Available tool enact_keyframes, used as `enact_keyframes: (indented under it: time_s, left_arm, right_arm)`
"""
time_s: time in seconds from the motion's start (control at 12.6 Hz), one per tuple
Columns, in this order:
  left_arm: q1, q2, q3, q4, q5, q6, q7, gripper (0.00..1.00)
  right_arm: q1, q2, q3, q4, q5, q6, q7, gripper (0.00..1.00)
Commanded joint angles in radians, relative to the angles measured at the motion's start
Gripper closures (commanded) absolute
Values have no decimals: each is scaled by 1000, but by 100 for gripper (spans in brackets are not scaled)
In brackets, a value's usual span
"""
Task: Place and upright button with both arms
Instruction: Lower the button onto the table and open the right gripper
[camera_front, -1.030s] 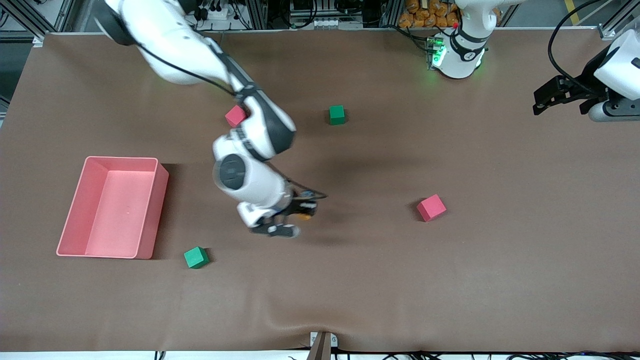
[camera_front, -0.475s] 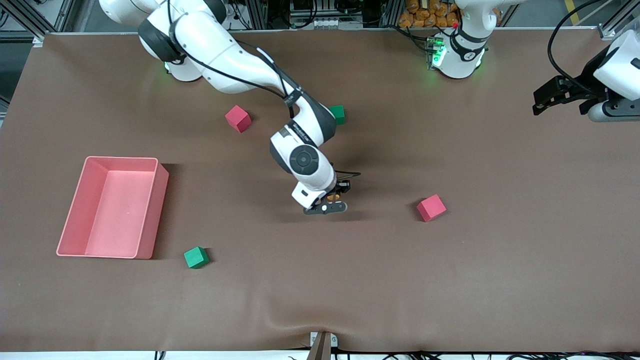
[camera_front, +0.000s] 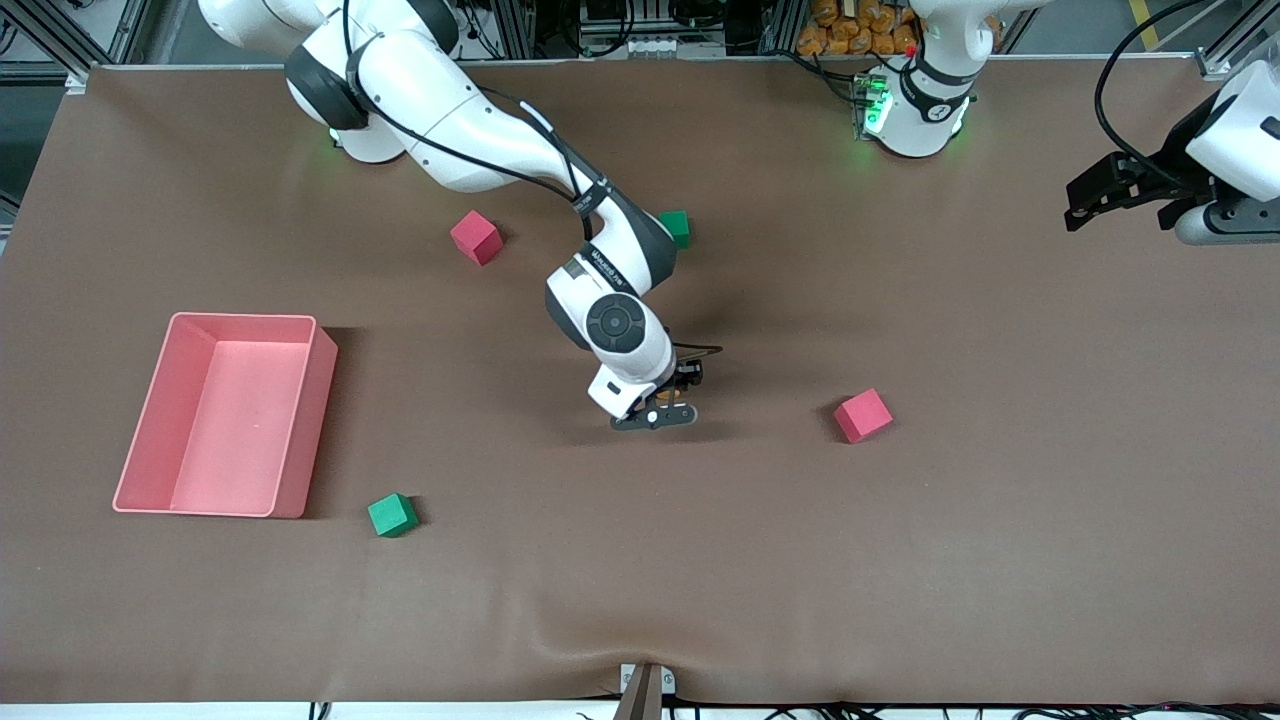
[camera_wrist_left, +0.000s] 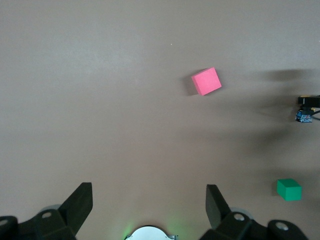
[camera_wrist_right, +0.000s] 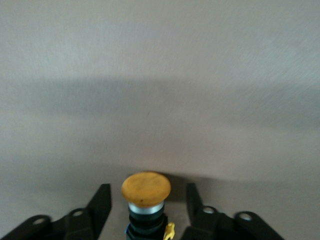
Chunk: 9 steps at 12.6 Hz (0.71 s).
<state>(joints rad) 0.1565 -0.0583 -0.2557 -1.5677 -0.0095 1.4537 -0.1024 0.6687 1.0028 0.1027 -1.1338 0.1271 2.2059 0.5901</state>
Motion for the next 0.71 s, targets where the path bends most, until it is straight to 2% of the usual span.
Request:
enact_keyframes:
  time_s: [0.0,0.24,0.32,0.63]
  left_arm:
    - [5,3,-4,12,-6,1,16,0]
    - [5,3,-4,12,-4,8,16,0]
    - [6,3,-4,12,-4,8,16,0]
    - [6,5,-4,12,-4,10,16,0]
  right_arm:
    - [-47,-41,11,51,-15,-73,10,0]
    - [-151,-185,0,74,-26,-284,5,0]
    - [-209,-226,3,74,-53,-355,-9,0]
    - [-415,-377,6,74,-64,-578,-136,0]
